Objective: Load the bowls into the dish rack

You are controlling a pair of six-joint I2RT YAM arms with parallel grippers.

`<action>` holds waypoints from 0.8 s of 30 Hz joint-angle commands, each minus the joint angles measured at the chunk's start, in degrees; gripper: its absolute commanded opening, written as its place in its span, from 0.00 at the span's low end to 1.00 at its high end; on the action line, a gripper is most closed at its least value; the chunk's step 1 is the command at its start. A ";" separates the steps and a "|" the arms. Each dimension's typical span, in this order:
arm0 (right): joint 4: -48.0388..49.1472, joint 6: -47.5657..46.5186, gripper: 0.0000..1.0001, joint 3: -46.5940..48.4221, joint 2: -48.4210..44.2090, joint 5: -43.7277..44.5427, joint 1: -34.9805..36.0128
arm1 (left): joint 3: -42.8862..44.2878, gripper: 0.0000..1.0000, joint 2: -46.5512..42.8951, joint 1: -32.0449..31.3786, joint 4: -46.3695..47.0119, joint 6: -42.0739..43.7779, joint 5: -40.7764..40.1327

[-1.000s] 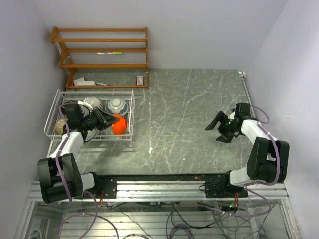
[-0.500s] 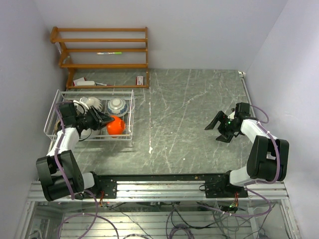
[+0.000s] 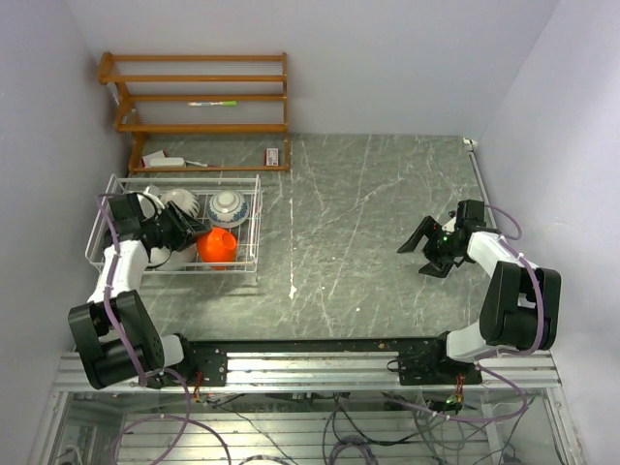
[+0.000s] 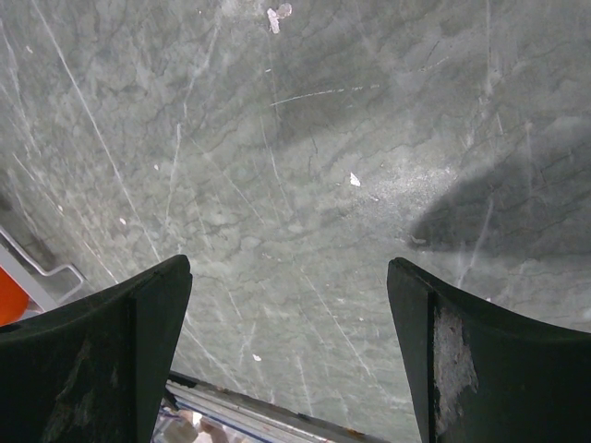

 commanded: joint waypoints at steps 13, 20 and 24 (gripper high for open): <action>0.90 -0.73 0.87 -0.79 -0.16 -1.00 -0.35 | 11.91 0.59 1.17 1.04 -11.53 5.75 -9.20; 0.90 -0.66 0.87 -0.79 -0.23 -1.11 -0.35 | 14.64 0.61 -0.37 -0.51 -13.89 5.71 -9.69; 0.98 -0.67 0.87 -0.85 -0.15 -1.17 -0.35 | 17.11 0.62 -0.78 -4.60 -20.13 8.67 -17.09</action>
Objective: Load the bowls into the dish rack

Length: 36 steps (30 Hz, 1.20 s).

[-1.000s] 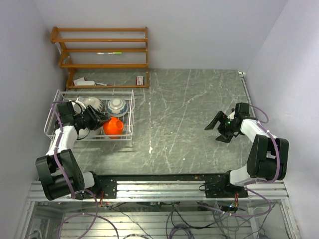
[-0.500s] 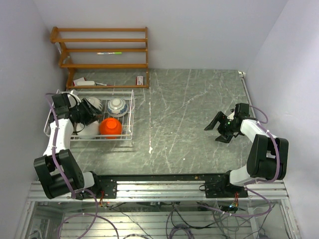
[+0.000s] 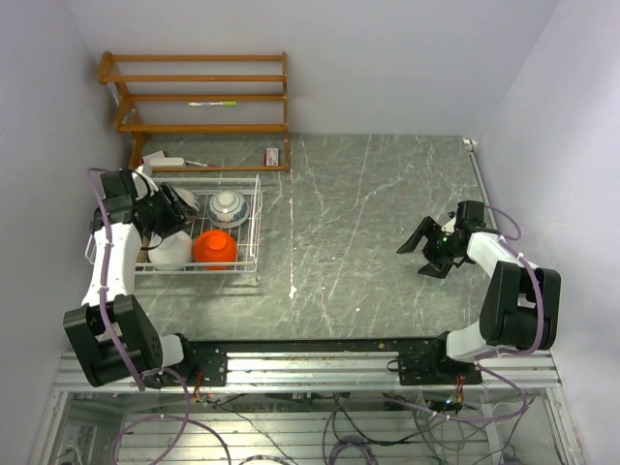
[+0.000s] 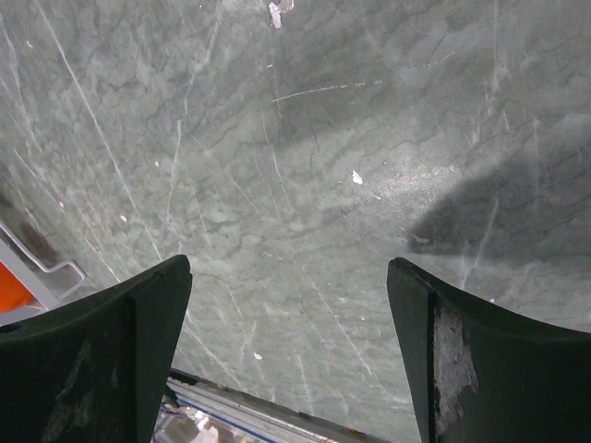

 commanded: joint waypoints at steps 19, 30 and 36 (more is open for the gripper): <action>0.52 -0.66 0.87 -0.85 -0.13 -1.15 -0.26 | 12.90 0.88 1.81 -36.07 -19.60 -2.88 -52.15; 0.39 -0.80 0.87 -0.90 0.04 -1.11 -0.26 | 10.33 0.94 6.39 -41.86 -16.29 -5.61 -55.12; 0.63 -1.02 0.87 -1.11 0.38 -1.33 -0.28 | 9.16 0.85 8.36 -43.49 -16.52 -6.12 -59.26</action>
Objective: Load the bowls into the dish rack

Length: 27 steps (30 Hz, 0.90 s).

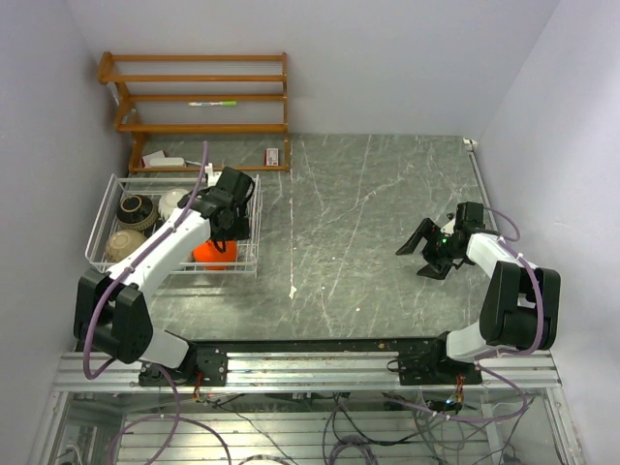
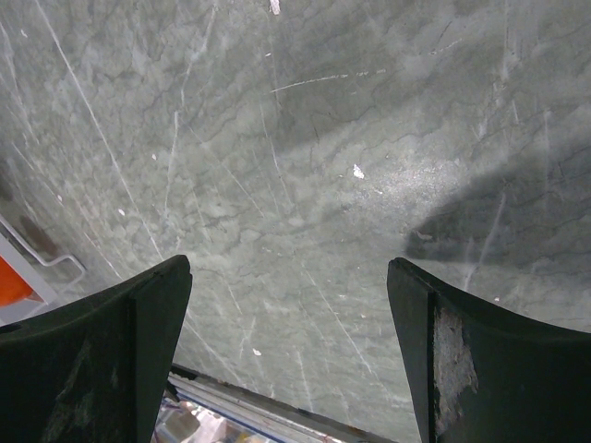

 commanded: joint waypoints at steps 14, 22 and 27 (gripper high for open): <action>1.22 -0.69 0.87 -0.97 0.84 -1.07 -0.29 | -4.15 0.87 3.36 -1.37 3.75 -1.47 -6.57; 1.07 -0.72 0.87 -0.77 0.89 -0.92 -0.29 | -2.23 0.79 5.68 -1.37 4.23 -0.37 -6.74; 0.89 -0.70 0.87 -0.40 0.97 -0.72 -0.35 | -1.98 0.71 5.43 -1.37 4.14 -0.06 -6.58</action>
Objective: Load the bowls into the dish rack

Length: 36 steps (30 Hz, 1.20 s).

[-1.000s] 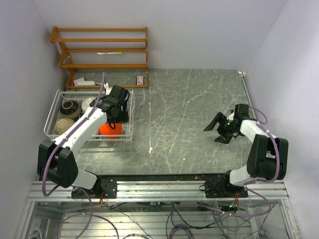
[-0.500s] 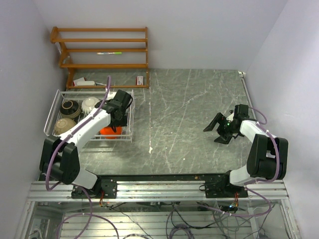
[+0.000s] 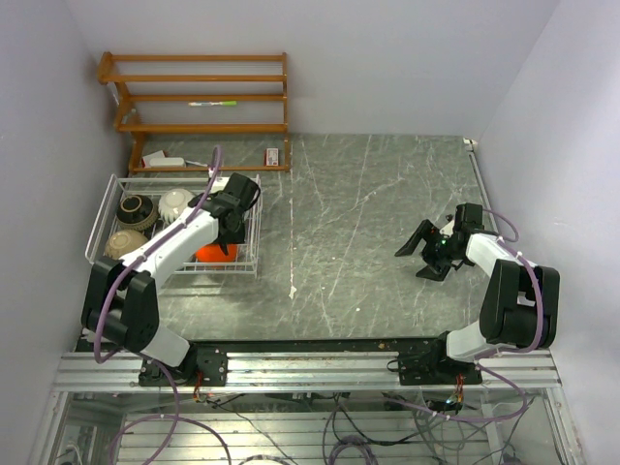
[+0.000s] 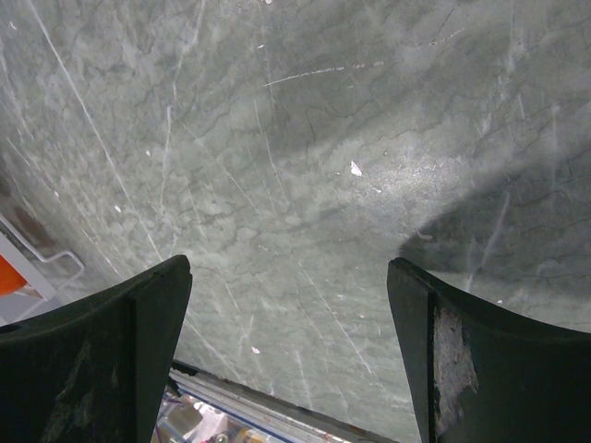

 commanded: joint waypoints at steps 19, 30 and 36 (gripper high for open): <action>0.84 -0.65 0.87 -0.17 0.71 0.17 -0.33 | 0.51 0.58 -1.82 -0.37 1.76 -1.77 3.96; 0.62 -0.64 0.87 -0.11 0.76 0.44 -0.35 | 2.92 0.57 -4.56 -0.37 0.73 -2.77 6.01; 0.69 -0.65 0.87 -0.14 0.74 0.44 -0.35 | 4.85 0.57 -5.68 -0.37 -0.24 -2.86 5.88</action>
